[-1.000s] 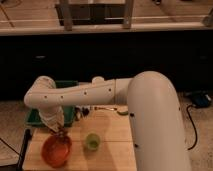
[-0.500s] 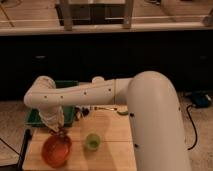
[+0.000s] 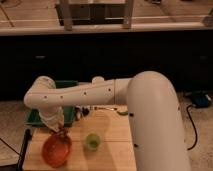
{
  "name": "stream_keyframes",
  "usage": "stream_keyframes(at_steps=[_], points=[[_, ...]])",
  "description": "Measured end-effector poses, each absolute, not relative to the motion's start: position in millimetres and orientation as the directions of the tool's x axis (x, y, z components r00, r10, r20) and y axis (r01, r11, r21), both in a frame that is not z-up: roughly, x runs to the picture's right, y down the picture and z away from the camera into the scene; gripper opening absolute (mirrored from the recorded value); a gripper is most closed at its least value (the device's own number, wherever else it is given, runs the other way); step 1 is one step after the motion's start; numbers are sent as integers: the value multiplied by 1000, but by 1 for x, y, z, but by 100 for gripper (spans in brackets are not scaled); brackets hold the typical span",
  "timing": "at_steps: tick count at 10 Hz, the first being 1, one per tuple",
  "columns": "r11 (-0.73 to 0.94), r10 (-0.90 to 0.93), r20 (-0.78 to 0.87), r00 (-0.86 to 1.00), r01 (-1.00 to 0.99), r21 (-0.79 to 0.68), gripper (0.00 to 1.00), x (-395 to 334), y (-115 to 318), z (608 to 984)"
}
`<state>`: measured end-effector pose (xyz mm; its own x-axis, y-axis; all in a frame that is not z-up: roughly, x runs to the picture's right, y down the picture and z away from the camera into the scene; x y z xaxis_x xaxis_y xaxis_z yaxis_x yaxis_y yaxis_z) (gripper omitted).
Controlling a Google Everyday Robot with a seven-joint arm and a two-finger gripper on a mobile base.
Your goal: Place grapes in red bowl
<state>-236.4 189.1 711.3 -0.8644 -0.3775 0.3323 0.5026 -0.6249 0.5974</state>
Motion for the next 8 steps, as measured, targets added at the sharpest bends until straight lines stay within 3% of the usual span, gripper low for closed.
stream_keyframes(at_steps=[8], points=[[-645,-338,301,-892,452,616,0,-235,189,713]])
